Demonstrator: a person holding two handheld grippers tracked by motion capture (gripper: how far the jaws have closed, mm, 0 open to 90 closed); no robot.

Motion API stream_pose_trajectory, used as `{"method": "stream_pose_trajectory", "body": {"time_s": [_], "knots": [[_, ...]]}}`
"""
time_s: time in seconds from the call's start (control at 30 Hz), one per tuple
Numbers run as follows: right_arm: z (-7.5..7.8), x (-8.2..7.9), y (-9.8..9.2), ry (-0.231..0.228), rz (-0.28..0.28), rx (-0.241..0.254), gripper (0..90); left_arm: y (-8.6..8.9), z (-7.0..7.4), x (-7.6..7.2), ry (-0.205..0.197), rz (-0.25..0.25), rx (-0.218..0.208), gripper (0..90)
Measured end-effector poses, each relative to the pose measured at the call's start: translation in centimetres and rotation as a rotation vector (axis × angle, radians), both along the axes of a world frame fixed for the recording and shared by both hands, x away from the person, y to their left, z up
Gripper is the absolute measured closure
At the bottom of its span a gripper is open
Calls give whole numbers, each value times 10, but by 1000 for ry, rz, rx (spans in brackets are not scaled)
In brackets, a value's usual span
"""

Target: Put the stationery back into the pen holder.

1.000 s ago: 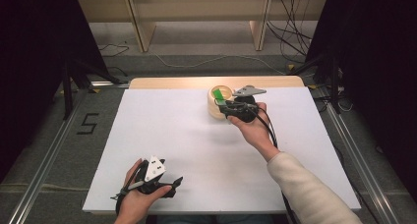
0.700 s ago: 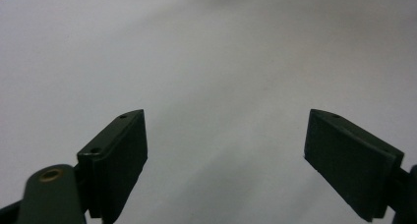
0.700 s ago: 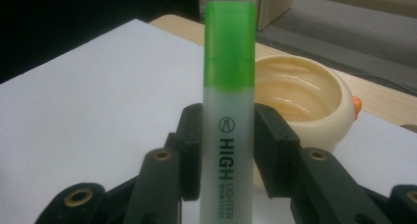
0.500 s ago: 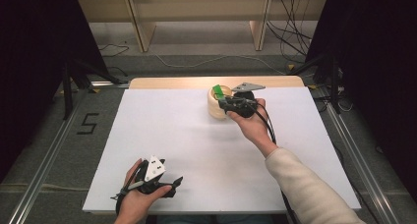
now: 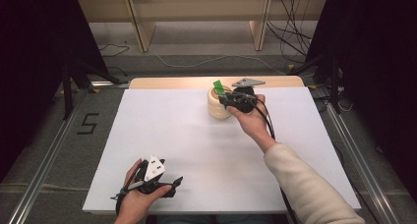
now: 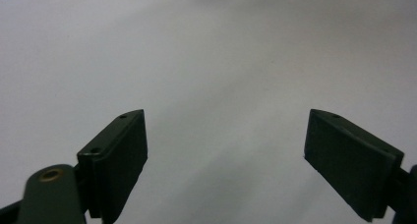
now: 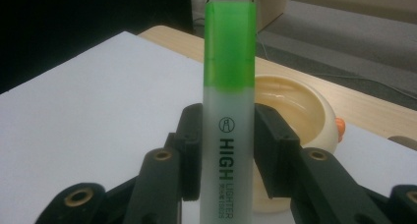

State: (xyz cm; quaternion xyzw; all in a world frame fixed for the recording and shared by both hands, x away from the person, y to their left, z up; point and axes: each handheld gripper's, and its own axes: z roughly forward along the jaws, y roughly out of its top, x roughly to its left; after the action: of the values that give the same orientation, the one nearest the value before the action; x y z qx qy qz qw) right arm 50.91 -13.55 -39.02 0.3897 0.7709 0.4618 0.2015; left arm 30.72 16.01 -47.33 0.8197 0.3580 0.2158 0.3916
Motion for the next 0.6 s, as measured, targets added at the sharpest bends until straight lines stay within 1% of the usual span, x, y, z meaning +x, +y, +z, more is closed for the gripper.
{"method": "stream_pose_trajectory", "body": {"time_s": [0.17, 0.4, 0.6], "knots": [[0, 5, -1, 9, -12, 3, 668, 0, 0, 0, 0, -2, 1, 163], [2, 13, -1, 4, -24, 6, 668, 0, 0, 0, 1, -1, 1, 162], [1, 19, -2, 5, -35, 14, 668, 0, 0, 0, 0, -1, 0, 163]]}}
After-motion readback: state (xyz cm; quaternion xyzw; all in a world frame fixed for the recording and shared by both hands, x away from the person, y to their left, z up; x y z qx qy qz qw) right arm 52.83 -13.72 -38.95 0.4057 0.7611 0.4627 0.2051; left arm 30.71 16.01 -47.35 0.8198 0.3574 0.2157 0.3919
